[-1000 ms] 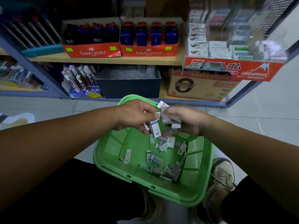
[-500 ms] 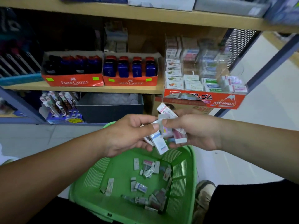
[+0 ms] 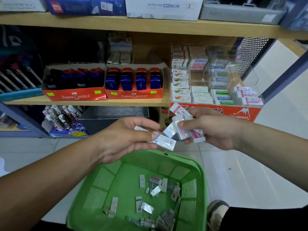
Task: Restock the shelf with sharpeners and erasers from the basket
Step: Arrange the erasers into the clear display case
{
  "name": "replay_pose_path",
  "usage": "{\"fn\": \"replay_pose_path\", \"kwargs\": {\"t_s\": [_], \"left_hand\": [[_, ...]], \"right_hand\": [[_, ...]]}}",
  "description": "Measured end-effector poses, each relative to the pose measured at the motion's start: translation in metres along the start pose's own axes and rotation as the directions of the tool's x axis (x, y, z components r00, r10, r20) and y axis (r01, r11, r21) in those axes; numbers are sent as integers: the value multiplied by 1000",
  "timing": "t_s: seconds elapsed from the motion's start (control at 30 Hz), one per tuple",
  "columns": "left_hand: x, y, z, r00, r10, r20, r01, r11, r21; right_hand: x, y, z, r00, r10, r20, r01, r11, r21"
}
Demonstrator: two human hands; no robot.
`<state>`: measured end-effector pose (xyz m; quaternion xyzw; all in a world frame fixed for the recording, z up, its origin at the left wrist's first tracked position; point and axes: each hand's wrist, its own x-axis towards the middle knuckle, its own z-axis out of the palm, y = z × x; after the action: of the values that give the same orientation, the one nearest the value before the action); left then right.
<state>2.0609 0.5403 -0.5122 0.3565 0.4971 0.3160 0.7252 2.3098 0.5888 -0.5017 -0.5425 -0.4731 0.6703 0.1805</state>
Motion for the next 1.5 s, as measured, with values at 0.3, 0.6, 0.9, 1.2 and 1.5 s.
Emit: {"fn": "replay_pose_path", "kwargs": {"t_s": [0.3, 0.6, 0.9, 1.2, 1.5], "left_hand": [[-4, 10, 4, 998, 58, -11, -57, 997, 53], [-8, 22, 16, 976, 170, -139, -169, 985, 21], [-2, 28, 25, 977, 181, -108, -183, 983, -8], [26, 40, 66, 942, 289, -169, -242, 936, 256], [74, 65, 130, 932, 338, -134, -255, 871, 420]], "right_hand": [[-12, -15, -6, 994, -105, 2, 105, 994, 42], [-15, -16, -4, 988, -153, -31, 154, 988, 18], [-21, -19, -8, 991, -132, -20, 134, 979, 151], [-28, -23, -31, 990, -66, -121, 99, 951, 293], [-47, -11, -100, 783, -209, -586, 327, 939, 102]]}}
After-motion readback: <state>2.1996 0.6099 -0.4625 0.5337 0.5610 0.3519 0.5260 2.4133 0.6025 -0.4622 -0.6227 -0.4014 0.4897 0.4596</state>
